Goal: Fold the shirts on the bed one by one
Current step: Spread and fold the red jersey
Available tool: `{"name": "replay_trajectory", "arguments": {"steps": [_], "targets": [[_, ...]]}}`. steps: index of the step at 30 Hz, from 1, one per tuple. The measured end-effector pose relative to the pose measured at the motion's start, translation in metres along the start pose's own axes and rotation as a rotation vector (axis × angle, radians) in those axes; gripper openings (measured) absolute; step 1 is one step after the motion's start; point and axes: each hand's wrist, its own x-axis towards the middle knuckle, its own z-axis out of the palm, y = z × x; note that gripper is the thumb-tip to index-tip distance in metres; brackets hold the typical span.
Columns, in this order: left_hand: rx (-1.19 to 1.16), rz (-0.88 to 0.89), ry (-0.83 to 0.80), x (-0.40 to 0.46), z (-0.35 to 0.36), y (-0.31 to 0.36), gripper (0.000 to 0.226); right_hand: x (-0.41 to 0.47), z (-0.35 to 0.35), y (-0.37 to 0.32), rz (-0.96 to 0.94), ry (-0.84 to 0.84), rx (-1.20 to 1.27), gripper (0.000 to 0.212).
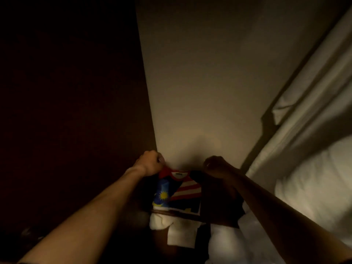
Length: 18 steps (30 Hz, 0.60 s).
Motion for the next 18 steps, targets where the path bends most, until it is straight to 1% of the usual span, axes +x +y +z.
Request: {"name": "replay_trajectory", "arguments": {"steps": [4,7,11,15,17,18], "targets": [[0.019,0.092,0.023,-0.077,-0.062,0.035,0.009,-0.095,-0.057,-0.039,-0.020,0.079,0.054,0.031],[0.019,0.159,0.056,-0.145,-0.097,0.043,0.005,-0.165,-0.077,-0.073,-0.040,0.188,0.074,0.029],[0.022,0.211,0.083,-0.233,-0.129,0.037,0.016,-0.248,-0.076,-0.118,-0.069,0.276,0.079,0.025],[0.039,0.197,0.049,-0.304,-0.159,0.025,0.019,-0.309,-0.070,-0.162,-0.118,0.305,0.036,0.016],[0.045,0.159,0.008,-0.333,-0.174,0.018,0.017,-0.332,-0.070,-0.183,-0.130,0.278,0.001,0.011],[0.044,0.129,-0.019,-0.345,-0.182,0.013,0.016,-0.340,-0.070,-0.195,-0.126,0.242,-0.011,0.012]]}}
